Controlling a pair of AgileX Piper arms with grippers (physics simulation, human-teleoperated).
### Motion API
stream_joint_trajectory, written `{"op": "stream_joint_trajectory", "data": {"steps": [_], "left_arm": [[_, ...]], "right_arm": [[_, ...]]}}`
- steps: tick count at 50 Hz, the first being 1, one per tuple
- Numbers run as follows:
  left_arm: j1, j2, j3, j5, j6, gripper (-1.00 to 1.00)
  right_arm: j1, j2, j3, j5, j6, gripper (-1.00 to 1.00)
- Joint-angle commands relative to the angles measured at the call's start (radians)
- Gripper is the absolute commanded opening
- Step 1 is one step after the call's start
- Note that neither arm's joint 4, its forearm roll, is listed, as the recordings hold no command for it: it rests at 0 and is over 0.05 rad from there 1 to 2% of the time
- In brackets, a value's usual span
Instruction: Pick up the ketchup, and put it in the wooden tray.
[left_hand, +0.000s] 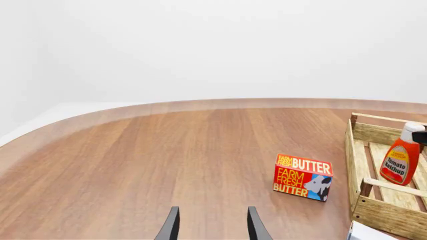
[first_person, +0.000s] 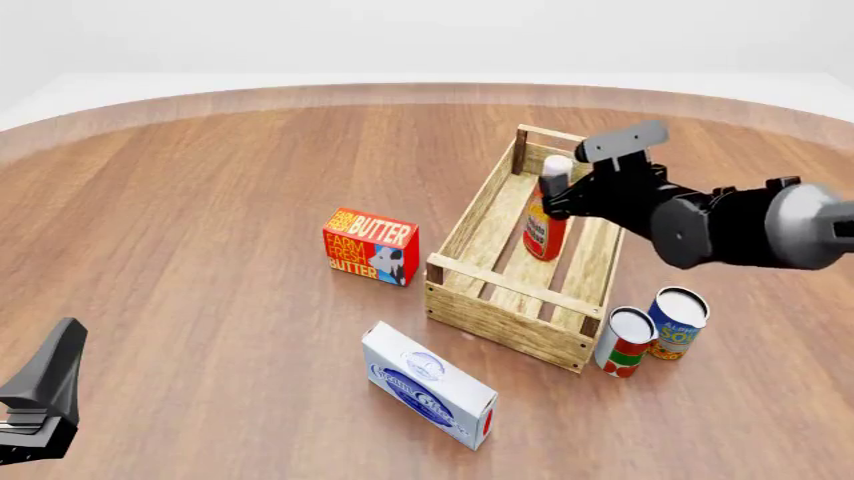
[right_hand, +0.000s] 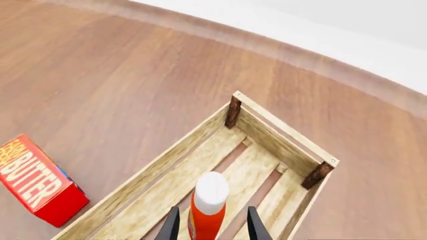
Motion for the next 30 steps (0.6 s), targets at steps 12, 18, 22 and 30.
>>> {"op": "stream_joint_trajectory", "data": {"steps": [12,18,22,30], "left_arm": [[0.0,0.0,0.0,0.0,0.0,1.0],[0.0,0.0,0.0,0.0,0.0,1.0],[0.0,0.0,0.0,0.0,0.0,1.0],[0.0,0.0,0.0,0.0,0.0,1.0]], "right_arm": [[0.015,-0.18,0.125,0.005,0.021,1.0],[0.012,-0.225,0.168,0.001,0.021,1.0],[0.004,-0.264,0.214,-0.012,0.027,1.0],[-0.012,-0.36,0.33,-0.044,0.041,1.0]]}}
